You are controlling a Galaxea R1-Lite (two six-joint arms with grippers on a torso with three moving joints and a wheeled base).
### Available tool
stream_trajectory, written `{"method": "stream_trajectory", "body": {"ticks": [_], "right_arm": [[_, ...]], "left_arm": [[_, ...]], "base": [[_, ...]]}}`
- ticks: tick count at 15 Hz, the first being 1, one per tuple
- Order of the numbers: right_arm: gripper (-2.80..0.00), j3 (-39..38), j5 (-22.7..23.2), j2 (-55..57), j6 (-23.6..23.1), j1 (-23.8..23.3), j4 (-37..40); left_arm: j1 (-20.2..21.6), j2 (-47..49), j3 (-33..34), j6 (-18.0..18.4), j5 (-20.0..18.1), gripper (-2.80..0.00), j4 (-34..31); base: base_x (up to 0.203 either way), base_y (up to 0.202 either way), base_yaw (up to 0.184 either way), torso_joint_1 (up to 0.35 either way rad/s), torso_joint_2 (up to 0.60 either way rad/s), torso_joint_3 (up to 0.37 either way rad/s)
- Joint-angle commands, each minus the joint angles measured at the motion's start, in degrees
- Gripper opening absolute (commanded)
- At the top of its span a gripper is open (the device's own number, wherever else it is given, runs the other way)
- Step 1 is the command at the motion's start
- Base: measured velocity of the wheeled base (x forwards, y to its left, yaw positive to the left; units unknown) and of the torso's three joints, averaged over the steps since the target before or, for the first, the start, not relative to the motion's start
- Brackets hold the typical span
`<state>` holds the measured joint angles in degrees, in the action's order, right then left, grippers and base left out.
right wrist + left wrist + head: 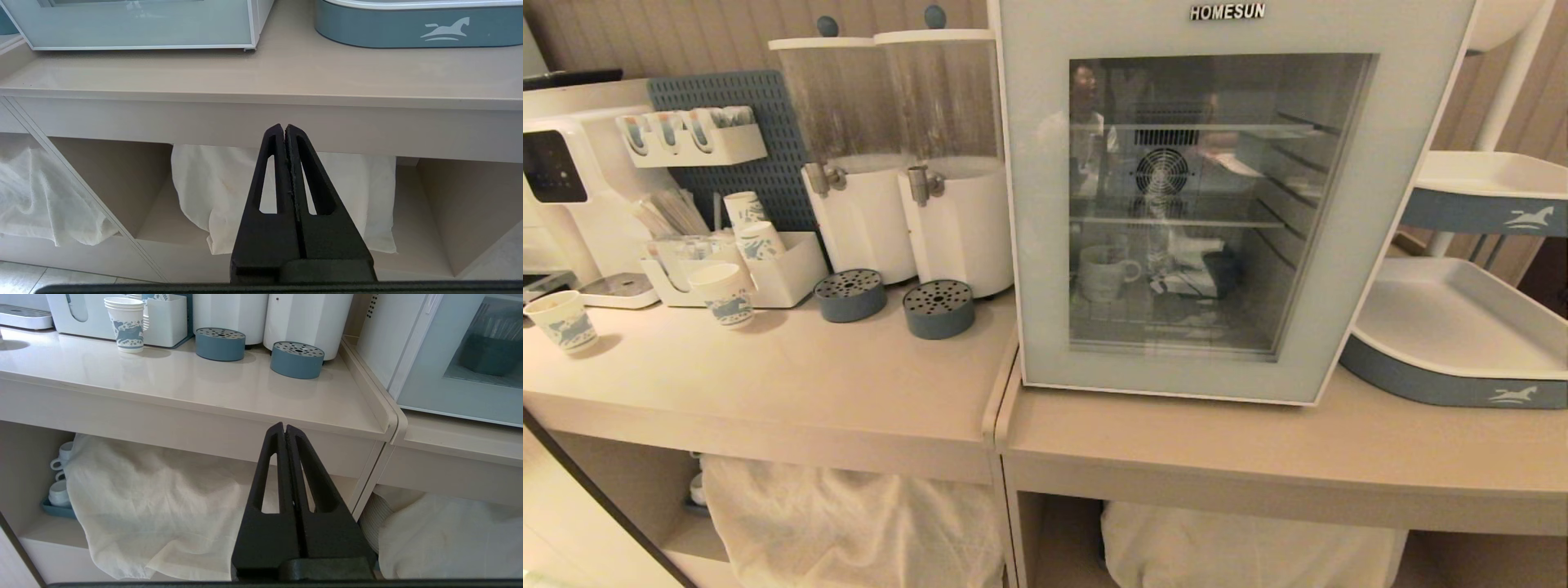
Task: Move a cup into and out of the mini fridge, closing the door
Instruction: Open the freezer door
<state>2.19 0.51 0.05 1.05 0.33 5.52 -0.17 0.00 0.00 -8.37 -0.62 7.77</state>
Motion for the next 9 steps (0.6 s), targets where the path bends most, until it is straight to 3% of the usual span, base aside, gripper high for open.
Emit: {"method": "stream_trajectory", "body": {"ticks": [1,9], "right_arm": [[-2.80,0.0,0.0,0.0,0.0,0.0,0.0],[-2.80,0.0,-0.1,0.0,0.0,0.0,-0.1]], "left_arm": [[0.0,-0.3,2.3,-0.1,0.0,-2.80,0.1],[0.0,-0.3,2.3,-0.2,0.0,-2.80,0.1]], "base": [[0.000,0.000,0.000,0.000,0.00,0.000],[0.000,0.000,0.000,0.000,0.00,0.000]]}}
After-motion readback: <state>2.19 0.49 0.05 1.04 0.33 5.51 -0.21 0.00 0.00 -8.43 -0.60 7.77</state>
